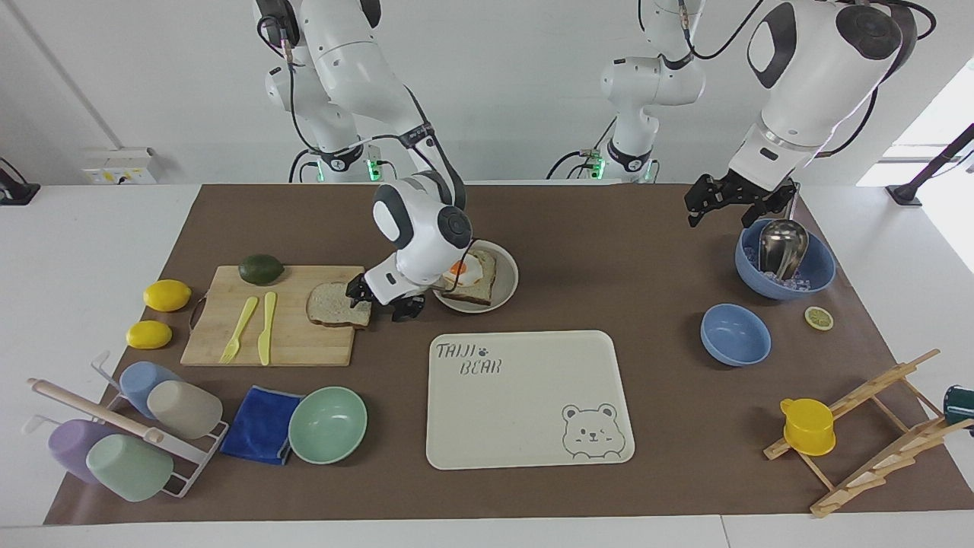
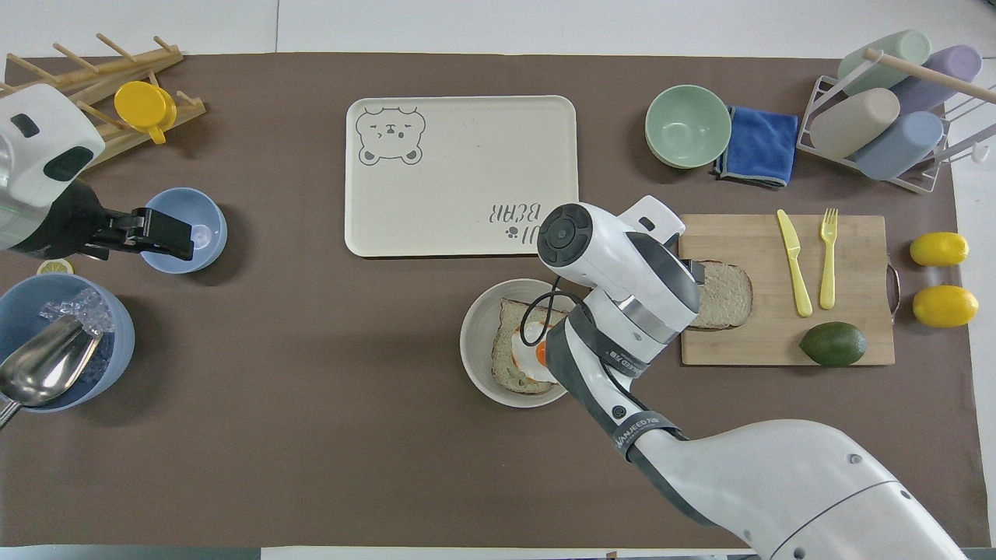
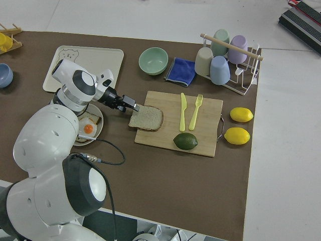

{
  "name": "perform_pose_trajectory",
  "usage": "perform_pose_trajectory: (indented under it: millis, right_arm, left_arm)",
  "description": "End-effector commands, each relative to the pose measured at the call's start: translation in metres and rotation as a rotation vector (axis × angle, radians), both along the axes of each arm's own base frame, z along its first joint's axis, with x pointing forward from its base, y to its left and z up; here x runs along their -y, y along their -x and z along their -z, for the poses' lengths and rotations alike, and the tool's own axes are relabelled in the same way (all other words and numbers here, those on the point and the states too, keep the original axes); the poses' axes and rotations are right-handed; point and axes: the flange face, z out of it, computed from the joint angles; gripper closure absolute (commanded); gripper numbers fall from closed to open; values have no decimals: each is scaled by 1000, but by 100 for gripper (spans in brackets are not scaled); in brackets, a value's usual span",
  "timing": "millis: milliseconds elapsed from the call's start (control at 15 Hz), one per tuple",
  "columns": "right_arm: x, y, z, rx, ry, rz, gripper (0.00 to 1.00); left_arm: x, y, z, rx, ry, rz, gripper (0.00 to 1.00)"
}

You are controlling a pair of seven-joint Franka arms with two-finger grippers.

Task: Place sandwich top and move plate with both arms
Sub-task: 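Reach the right gripper to the bread slice on the cutting board and grasp it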

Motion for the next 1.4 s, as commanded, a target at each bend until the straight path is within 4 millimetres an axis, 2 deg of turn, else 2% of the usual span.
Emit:
perform_pose_trajectory:
  millis: [0,266,332,465,532,665,731,864,931,997,1130,1263,1329]
  right_arm:
    - [17,14,5,-14,42,-7,0]
    - [25,19,9,-36,56,-2,0]
    - [26,20,9,-39,58,1,7]
    - [26,25,10,-48,63,-2,27]
    - [26,26,11,-51,65,-3,44]
    - [28,27,11,-60,73,5,91]
    - [26,28,11,-61,73,3,100]
    - [21,29,6,-70,88,-1,100]
    - [18,25,-3,-73,101,4,100]
    - [14,22,-15,-96,125,4,100]
    - [-7,22,-46,-129,170,-7,100]
    - [-56,45,-79,-154,264,-48,100]
    - [-73,60,-90,-175,304,-60,100]
  left_arm:
    - [-3,1,-6,4,14,5,0]
    - [-2,1,-7,7,14,5,0]
    - [-2,1,-7,7,14,5,0]
    - [-3,1,-6,4,14,5,0]
    - [-2,1,-7,6,14,5,0]
    - [-2,1,-7,7,14,5,0]
    - [-2,1,-7,6,14,5,0]
    - [-2,1,-7,7,14,5,0]
    - [-2,1,-7,7,14,5,0]
    - [-2,1,-6,4,14,5,0]
    - [-2,1,-7,6,14,5,0]
    - [-2,1,-7,7,14,5,0]
    - [-2,1,-7,7,14,7,0]
